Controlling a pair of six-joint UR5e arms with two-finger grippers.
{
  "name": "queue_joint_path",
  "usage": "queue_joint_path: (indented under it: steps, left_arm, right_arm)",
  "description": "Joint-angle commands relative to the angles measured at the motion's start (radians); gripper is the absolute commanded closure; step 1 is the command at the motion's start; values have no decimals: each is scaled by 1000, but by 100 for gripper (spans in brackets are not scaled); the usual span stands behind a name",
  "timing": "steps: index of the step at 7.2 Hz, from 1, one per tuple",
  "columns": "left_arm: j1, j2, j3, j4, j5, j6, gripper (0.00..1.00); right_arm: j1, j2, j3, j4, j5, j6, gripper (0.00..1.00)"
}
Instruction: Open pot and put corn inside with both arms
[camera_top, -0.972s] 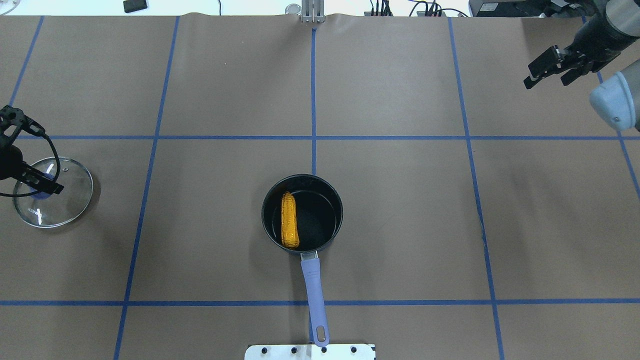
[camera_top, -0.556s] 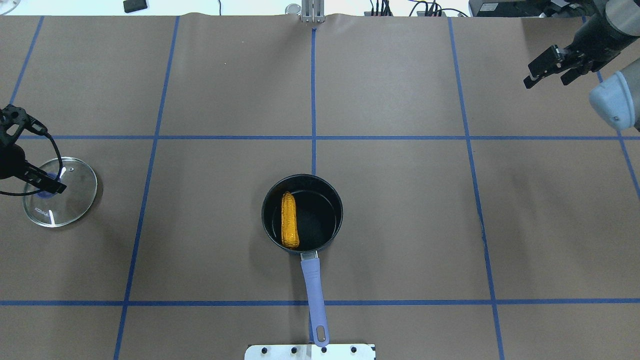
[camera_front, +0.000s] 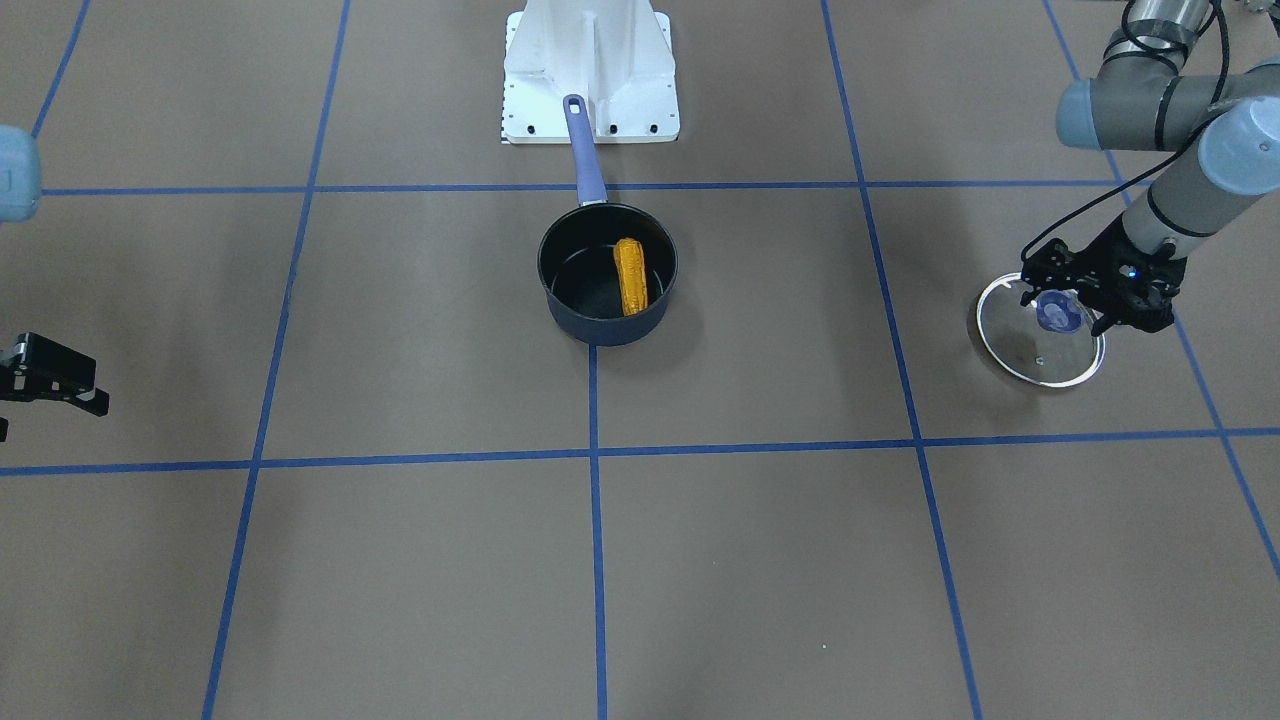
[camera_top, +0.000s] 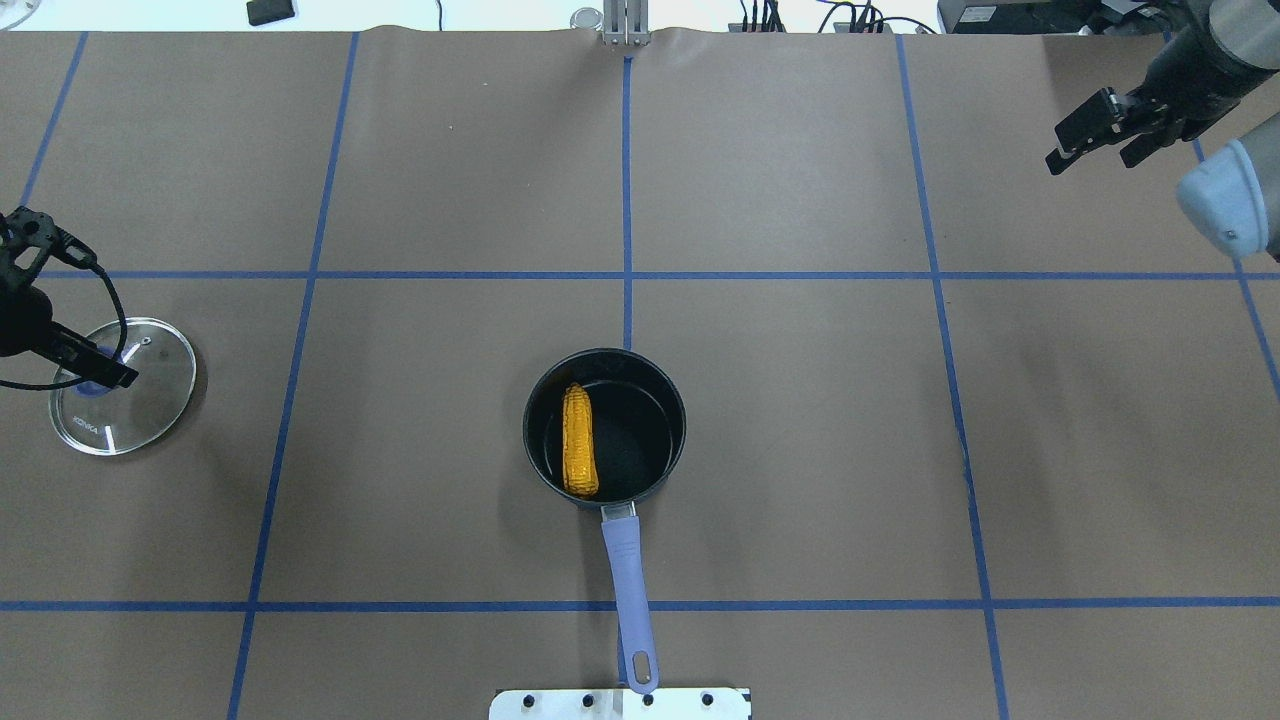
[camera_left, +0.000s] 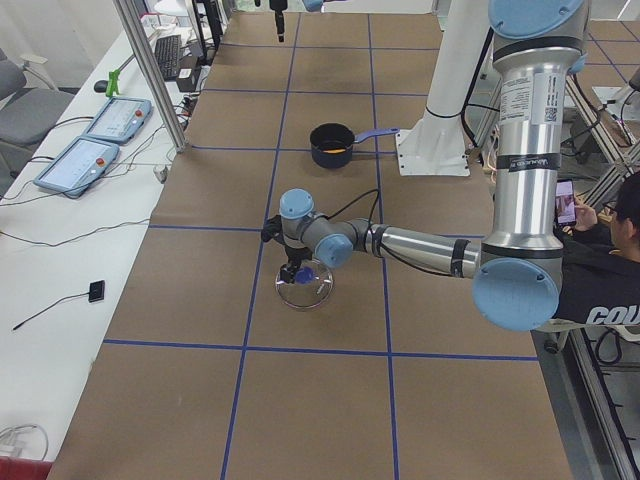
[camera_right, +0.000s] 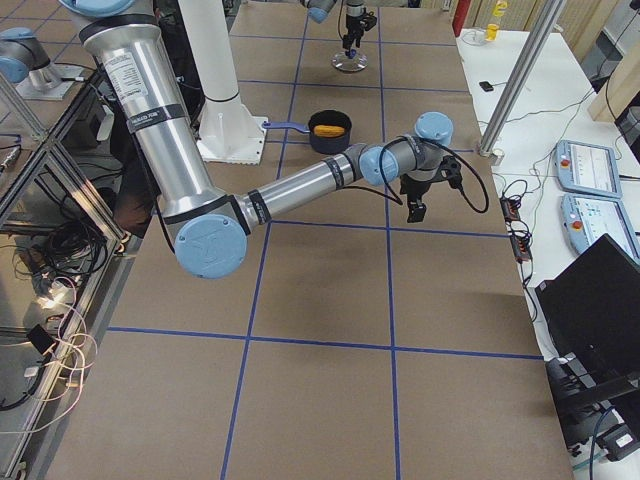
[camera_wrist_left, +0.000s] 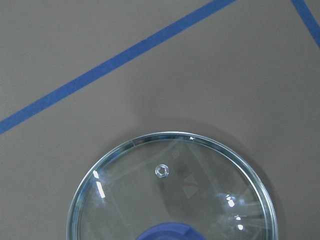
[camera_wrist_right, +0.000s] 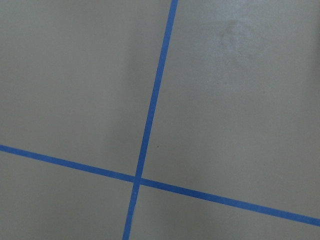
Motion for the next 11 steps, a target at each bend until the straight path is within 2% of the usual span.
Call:
queue_joint_path:
  steps: [1, 2, 3, 5, 7, 8, 11]
  left_arm:
    - [-74, -25, 0, 12, -32, 9, 0]
    - [-172, -40, 11, 53, -160, 74, 0]
    - [-249, -57, 11, 121, -212, 172, 1]
    - [-390, -51, 57, 190, -214, 399, 0]
    - [-499, -44, 155, 196, -215, 568, 0]
    - [-522, -39, 160, 195, -209, 573, 1]
    - [-572, -18, 180, 181, -208, 575, 1]
  right_arm:
    - [3, -23, 0, 0, 2, -1, 0]
    - [12, -49, 0, 5, 3, -2, 0]
    - [18, -61, 0, 11, 3, 2, 0]
    - [45, -101, -2, 17, 7, -18, 0]
    - [82, -109, 0, 9, 10, -21, 0]
    - [101, -115, 0, 2, 12, -20, 0]
    - [124, -224, 5, 18, 10, -43, 0]
